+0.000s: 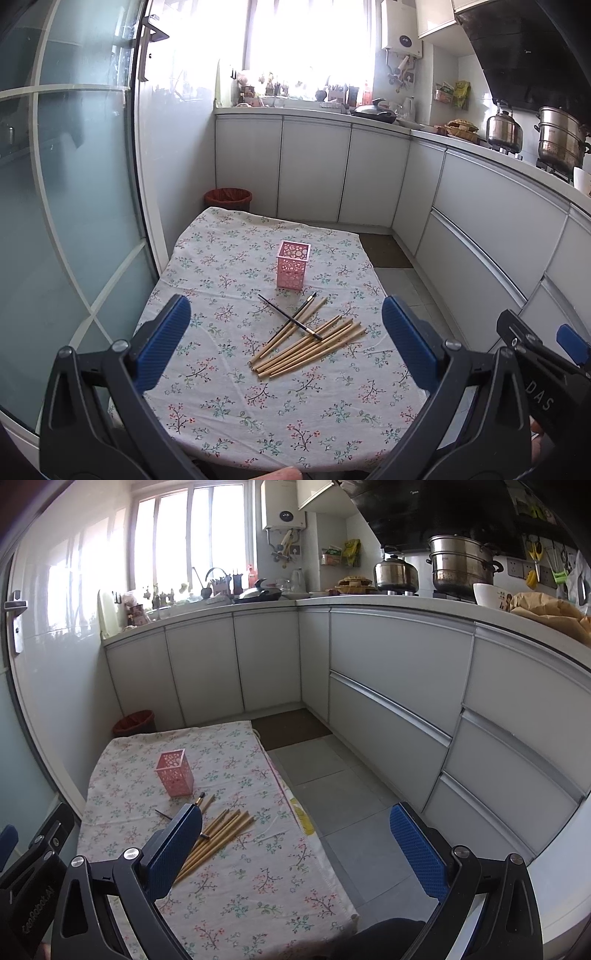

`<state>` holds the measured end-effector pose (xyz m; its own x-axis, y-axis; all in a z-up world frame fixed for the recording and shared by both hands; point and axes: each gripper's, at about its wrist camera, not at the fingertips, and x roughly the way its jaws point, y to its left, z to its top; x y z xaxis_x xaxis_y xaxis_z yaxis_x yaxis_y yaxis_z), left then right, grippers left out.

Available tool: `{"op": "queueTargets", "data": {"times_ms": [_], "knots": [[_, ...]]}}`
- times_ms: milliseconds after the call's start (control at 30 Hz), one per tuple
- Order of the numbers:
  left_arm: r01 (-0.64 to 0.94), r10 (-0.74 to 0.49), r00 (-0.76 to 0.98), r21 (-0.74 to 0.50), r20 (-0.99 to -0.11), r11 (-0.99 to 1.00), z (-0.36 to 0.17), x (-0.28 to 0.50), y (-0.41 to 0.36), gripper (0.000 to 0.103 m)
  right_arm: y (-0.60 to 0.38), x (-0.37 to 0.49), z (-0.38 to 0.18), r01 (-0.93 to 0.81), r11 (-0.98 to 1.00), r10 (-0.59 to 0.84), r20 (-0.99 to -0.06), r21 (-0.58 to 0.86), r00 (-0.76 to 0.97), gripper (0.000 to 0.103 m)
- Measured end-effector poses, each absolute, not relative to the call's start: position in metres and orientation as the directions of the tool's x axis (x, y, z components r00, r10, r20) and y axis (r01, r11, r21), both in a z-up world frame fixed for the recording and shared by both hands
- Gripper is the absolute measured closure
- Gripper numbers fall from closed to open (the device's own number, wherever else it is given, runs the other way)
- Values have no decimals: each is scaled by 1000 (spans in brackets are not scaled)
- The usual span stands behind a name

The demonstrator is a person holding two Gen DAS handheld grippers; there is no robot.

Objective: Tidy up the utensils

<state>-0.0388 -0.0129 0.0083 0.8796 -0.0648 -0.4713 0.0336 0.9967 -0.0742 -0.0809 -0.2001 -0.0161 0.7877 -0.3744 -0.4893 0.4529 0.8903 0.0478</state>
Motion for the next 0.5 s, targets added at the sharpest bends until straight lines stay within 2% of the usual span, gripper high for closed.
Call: {"op": "queueTargets", "data": {"times_ms": [500], "knots": [[30, -64, 874, -78, -481, 997, 7, -37, -13, 0, -206, -81, -19, 449, 892, -365, -502, 53, 784, 0]]}}
